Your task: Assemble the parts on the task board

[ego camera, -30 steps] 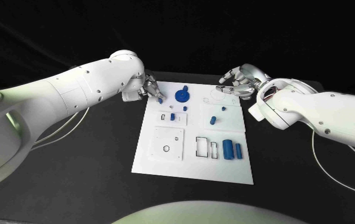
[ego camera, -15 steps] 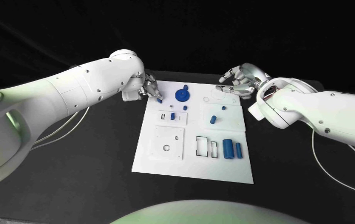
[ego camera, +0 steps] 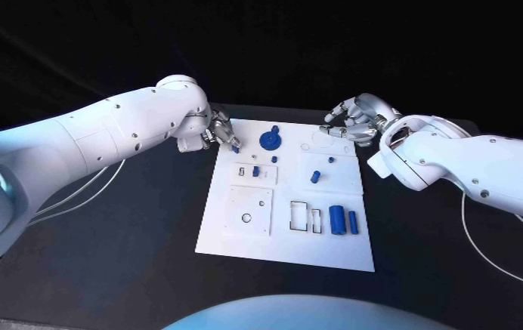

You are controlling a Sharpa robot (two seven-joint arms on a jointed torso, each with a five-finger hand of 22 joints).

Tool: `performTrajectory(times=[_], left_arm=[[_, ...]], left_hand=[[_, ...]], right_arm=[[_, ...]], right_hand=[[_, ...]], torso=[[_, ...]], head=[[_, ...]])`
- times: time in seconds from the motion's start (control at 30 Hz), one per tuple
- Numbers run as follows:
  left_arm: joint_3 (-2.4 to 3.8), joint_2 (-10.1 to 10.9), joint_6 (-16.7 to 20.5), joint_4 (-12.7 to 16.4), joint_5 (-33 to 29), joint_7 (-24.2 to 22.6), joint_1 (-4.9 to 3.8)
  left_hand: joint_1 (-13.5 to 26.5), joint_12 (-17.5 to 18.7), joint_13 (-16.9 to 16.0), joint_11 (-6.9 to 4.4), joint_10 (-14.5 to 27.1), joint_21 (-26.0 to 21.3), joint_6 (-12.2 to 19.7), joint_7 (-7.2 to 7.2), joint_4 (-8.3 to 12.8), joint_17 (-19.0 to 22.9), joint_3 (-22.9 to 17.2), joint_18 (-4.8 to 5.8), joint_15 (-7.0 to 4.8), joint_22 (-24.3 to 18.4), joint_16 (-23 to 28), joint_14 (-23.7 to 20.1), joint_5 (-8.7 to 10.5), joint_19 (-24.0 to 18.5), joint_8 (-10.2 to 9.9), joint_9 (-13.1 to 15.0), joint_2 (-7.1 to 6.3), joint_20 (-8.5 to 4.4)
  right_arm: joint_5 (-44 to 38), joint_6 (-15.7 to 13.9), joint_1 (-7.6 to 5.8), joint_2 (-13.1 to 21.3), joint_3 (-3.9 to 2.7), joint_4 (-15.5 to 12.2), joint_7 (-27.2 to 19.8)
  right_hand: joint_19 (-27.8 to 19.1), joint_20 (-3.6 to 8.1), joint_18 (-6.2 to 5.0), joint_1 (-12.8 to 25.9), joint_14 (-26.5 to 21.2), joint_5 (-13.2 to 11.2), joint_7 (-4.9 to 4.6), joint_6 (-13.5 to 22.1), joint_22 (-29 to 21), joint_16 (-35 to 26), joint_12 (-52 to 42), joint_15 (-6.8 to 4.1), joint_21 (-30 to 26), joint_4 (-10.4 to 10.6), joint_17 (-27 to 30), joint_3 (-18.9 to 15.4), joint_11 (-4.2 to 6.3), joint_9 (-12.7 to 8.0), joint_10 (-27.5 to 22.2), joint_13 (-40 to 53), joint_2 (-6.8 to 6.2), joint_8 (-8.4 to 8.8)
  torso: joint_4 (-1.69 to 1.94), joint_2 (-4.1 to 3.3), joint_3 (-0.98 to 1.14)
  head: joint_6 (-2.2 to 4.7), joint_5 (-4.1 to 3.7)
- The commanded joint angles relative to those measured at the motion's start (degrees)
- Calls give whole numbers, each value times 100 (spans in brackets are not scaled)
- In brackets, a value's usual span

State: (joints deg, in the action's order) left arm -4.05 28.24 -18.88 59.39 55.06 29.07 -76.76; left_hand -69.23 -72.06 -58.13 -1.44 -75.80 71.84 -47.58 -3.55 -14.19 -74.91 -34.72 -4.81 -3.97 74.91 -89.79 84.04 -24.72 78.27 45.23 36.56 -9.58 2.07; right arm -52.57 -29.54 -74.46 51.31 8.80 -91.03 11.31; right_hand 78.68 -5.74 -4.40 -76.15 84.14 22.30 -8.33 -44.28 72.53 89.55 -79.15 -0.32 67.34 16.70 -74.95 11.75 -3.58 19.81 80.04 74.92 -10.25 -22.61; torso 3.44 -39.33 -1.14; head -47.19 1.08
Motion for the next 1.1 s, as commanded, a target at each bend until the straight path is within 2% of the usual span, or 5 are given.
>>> performTrajectory(times=[0.03, 0.23, 0.4, 0.73, 1.1], left_arm=[[14, 134, 395, 279, -247, -118, -6], [26, 484, 628, 942, -133, -107, -8], [27, 670, 685, 1310, -58, -83, -6], [15, 813, 754, 1636, 241, -95, 24], [-16, 817, 643, 1693, 443, -85, 165]], left_hand=[[74, -25, -20, 1, -63, 30, -141, 78, 1231, -1509, -1170, 10, -43, 517, -21, 596, -91, 48, 20, 122, -12, 2], [114, -39, -57, -12, -107, 35, -190, 93, 1283, -1509, -1206, 10, -55, 528, -21, 596, -152, 55, 22, 131, -36, -10], [127, -37, -56, -15, -114, 39, -203, 96, 1293, -1509, -1219, 11, -58, 532, -21, 596, -172, 58, 22, 133, -42, -13], [182, -52, -96, -27, -166, 56, -254, 111, 1337, -1509, -1268, 15, -71, 551, -21, 596, -273, 74, 22, 145, -77, -26], [204, -50, -101, -32, -183, 58, -278, 117, 1362, -1509, -1289, 16, -75, 558, -21, 596, -332, 77, 22, 152, -95, -32]], right_arm=[[-38, 14, 8, 9, 0, -2, -37], [-63, 15, 14, 25, 0, 19, -34], [-117, 66, 20, 31, 1, 47, -31], [-149, 118, 35, 35, 1, 59, -21], [-153, 109, 44, 25, 1, 47, -17]], right_hand=[[-16, 45, -120, 49, 539, 38, 28, 19, -11, -22, 39, -44, -30, -11, -1306, 37, 30, -10, -23, 44, -12, -33], [-14, 61, -122, -100, 538, 26, 53, -78, -8, -25, 68, -64, -50, -59, -1303, 197, 56, 24, -51, 7, -40, -132], [7, 96, -117, -157, 540, -347, 110, -334, 23, -24, 95, -105, -43, -32, -1308, 504, 104, 18, -51, -30, 7, -171], [19, 124, -114, -54, 541, -395, 150, -508, 41, -23, 71, -136, -40, -19, -1311, 625, 139, 9, -12, -2, -16, -151], [19, 128, -115, -28, 539, -393, 150, -509, 40, -25, 78, -139, -45, -19, -1305, 633, 140, 5, -16, -11, -40, -135]], torso=[[7, 7, 3], [30, 38, 6], [27, 59, 4], [30, 42, 7], [28, 40, 5]], head=[[17, 22], [15, 41], [12, 33], [22, 36], [3, 55]])
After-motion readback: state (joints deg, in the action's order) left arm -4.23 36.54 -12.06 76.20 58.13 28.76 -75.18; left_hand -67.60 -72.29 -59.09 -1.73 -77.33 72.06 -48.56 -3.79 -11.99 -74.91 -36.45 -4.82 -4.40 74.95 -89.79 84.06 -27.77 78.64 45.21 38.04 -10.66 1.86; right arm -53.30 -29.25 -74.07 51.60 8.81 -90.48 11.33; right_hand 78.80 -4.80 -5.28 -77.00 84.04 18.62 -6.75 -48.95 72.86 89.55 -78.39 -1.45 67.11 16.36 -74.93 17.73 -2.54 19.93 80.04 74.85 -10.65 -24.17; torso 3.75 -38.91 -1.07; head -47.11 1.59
